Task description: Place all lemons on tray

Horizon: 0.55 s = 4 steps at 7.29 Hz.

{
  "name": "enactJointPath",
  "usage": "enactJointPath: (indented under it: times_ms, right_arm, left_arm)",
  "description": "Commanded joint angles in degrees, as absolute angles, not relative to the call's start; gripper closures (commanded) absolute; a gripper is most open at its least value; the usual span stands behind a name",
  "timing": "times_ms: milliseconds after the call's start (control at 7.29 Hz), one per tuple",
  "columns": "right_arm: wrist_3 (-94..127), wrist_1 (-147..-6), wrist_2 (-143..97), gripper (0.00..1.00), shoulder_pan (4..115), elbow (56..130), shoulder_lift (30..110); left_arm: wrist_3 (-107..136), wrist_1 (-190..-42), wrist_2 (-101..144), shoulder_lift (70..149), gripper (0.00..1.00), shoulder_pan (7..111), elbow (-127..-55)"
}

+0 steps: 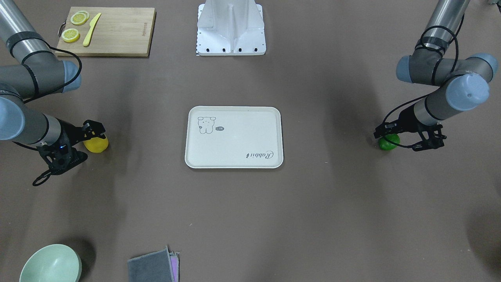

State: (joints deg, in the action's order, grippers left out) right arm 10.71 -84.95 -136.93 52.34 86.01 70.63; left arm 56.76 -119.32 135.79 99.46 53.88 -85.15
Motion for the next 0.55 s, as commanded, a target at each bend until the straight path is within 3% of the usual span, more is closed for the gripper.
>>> enactJointPath:
  times_ms: [0, 137, 274, 411]
  right_arm:
    - [10.20, -83.58, -136.15, 0.02, 51.15, 85.17, 70.66]
    - [9.93, -83.58, -136.14, 0.03, 51.15, 85.25, 71.01]
    - [9.67, -83.58, -136.14, 0.03, 51.33, 85.34, 71.10]
    - [9.67, -83.58, -136.40, 0.10, 51.59, 85.60, 71.36]
  left_arm:
    - [55.56, -118.83, 137.54, 99.58, 1.00, 55.36, -85.61]
    - [55.02, -118.57, 139.11, 99.58, 1.00, 56.94, -85.61]
    - [54.93, -116.74, 141.04, 99.67, 0.04, 58.52, -85.61]
    - [54.06, -115.67, 141.76, 99.67, 0.02, 59.58, -85.61]
